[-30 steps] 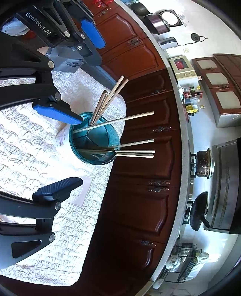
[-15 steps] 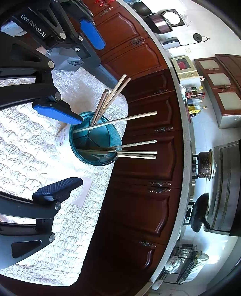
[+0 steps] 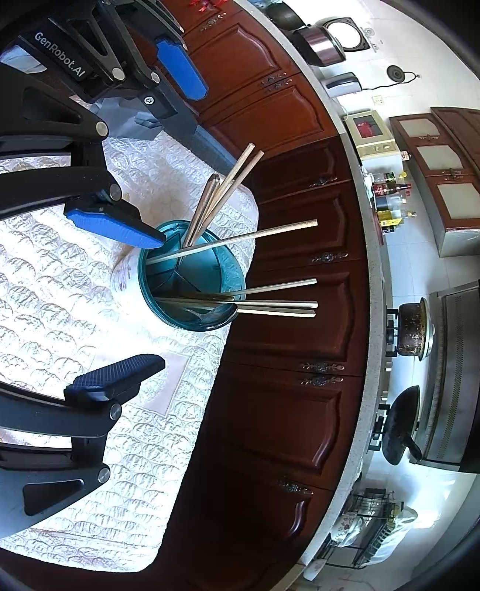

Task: Organize utensils

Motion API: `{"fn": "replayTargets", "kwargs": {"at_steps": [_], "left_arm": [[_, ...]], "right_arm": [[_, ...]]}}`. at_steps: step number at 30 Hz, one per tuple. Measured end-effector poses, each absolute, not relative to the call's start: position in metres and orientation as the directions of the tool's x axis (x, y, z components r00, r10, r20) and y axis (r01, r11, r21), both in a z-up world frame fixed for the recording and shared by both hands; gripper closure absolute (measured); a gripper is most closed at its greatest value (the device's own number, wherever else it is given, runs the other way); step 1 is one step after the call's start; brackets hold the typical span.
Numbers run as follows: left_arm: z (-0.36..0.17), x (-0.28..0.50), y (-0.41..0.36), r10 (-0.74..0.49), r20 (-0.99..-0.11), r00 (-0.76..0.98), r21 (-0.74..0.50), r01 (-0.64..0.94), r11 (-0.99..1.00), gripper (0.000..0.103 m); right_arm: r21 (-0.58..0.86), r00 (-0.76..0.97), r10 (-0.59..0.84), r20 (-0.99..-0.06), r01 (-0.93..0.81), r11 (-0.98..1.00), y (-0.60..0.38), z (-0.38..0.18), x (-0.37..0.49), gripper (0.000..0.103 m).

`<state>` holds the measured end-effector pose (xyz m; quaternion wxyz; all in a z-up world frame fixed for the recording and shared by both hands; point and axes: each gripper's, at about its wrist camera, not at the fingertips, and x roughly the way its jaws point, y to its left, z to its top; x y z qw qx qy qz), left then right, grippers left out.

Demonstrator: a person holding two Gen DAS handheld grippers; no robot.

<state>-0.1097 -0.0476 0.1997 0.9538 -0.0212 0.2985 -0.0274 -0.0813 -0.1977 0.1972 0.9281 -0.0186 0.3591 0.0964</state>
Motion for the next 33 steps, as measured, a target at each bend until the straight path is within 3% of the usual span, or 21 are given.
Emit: {"fn": "replayTargets", "kwargs": {"at_steps": [33], "left_arm": [[0.1933, -0.1042, -0.0529, -0.096, -0.574, 0.813, -0.06, 0.076, 0.995, 0.054]], "right_arm": [[0.028, 0.719, 0.16, -0.676, -0.191, 0.981, -0.2006, 0.1942, -0.0789, 0.045]]}}
